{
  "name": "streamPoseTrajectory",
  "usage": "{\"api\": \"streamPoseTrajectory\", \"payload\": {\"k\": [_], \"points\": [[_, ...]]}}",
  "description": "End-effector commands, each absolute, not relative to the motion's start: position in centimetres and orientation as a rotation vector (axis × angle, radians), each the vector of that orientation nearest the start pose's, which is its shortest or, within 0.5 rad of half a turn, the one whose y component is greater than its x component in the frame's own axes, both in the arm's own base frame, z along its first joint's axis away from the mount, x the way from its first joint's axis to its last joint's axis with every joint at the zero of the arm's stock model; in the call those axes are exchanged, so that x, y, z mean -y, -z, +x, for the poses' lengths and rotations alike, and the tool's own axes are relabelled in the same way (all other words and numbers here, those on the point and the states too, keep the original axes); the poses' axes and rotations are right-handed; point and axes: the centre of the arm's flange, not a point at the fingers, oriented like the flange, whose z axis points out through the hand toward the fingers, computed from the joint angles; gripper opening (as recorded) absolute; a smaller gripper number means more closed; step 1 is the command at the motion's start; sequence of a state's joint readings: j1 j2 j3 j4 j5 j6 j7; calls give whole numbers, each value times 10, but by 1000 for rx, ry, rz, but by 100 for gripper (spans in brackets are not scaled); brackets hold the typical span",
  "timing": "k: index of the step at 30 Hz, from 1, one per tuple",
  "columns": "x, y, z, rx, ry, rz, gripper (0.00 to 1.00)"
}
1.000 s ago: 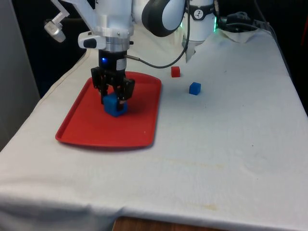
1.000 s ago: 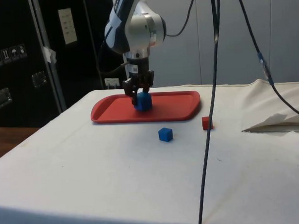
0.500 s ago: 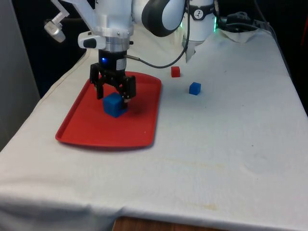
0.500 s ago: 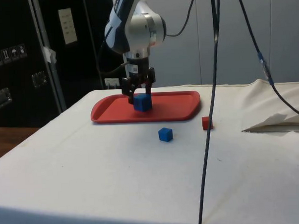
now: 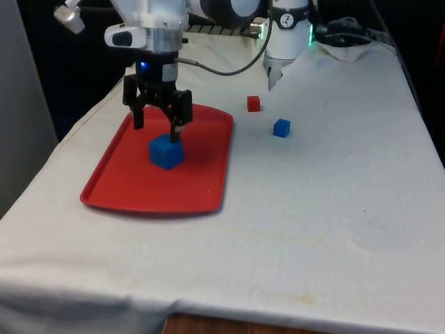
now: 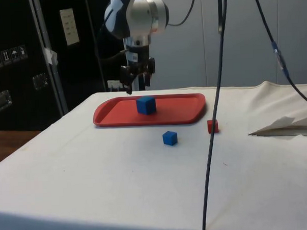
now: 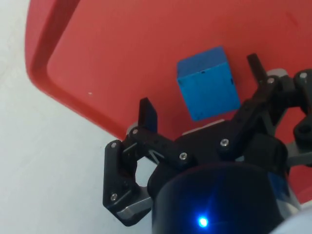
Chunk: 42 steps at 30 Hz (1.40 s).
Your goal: Pick up the largest block and place it onto the tray.
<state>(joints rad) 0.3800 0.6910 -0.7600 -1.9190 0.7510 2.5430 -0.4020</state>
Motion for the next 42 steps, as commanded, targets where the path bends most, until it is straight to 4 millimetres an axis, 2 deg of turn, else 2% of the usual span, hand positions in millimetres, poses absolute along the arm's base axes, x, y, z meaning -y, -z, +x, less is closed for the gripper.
{"api": "streamPoseTrajectory", "payload": {"k": [1, 5, 6, 7, 14, 15, 17, 23, 33, 42], "points": [[217, -237, 597, -661, 316, -3120, 100], [217, -250, 598, -656, 328, -3114, 100], [218, -247, 600, -653, 342, -3107, 100], [218, -258, 599, -654, 336, -3111, 100], [220, -283, 600, -647, 354, -3100, 100], [220, -278, 601, -641, 366, -3093, 100], [221, -290, 601, -646, 357, -3099, 100], [222, -305, 601, -634, 337, -3100, 100], [223, -313, 603, -615, 295, -3098, 100], [221, -313, 605, -596, 186, -3110, 100]]}}
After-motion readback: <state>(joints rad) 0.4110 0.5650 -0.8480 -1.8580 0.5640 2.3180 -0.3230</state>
